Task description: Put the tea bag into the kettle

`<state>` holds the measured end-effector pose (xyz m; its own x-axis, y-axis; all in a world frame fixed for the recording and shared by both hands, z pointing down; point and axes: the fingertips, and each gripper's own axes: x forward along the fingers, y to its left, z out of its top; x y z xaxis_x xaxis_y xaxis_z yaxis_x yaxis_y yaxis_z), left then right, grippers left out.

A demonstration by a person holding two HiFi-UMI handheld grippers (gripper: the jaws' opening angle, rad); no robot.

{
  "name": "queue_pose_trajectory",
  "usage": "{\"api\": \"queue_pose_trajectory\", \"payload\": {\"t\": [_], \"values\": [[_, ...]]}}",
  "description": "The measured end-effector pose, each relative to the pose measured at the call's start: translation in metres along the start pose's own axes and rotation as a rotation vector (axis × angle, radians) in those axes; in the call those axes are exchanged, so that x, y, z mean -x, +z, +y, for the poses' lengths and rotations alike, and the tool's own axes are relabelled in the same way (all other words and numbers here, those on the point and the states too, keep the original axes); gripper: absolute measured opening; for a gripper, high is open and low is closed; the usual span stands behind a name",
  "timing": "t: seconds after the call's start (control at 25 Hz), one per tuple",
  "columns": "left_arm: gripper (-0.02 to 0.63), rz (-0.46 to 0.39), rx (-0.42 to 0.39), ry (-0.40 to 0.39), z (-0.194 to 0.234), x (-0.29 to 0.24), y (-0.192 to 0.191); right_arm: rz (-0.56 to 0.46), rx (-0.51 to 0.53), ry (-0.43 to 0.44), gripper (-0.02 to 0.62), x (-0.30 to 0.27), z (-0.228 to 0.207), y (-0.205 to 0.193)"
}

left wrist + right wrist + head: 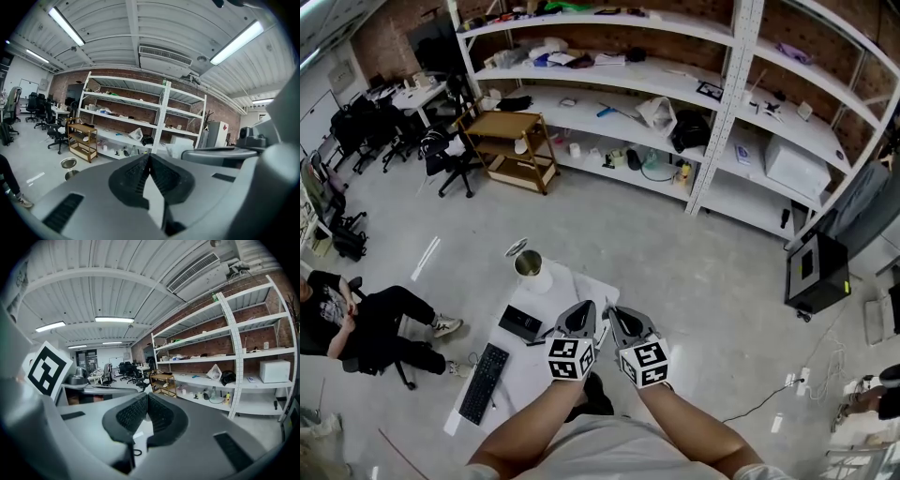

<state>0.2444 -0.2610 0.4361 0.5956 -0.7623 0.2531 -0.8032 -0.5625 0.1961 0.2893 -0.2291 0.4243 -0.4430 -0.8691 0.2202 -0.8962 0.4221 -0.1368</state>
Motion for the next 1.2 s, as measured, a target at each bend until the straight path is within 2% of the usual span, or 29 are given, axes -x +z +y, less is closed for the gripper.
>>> {"api": "queue_pose_trajectory", "payload": {"t": [0.32,0.56,0.84,1.2], "values": [[0.008,-0.015,0.002,0.003,0.072,-0.035,0.028,0.003,0.027,0.015,0.011,-0.085,0.0,0.024],[0.008,-0.037,0.02,0.049,0.122,-0.041,0.055,0.018,0.054,0.08,0.011,-0.137,0.021,0.043],[0.008,-0.07,0.052,0.138,0.167,-0.037,0.068,0.019,0.089,0.179,0.011,-0.183,0.042,0.055],[0.008,-0.075,0.099,0.309,0.225,-0.047,0.079,0.045,0.117,0.357,0.011,-0.254,0.056,0.068]]}}
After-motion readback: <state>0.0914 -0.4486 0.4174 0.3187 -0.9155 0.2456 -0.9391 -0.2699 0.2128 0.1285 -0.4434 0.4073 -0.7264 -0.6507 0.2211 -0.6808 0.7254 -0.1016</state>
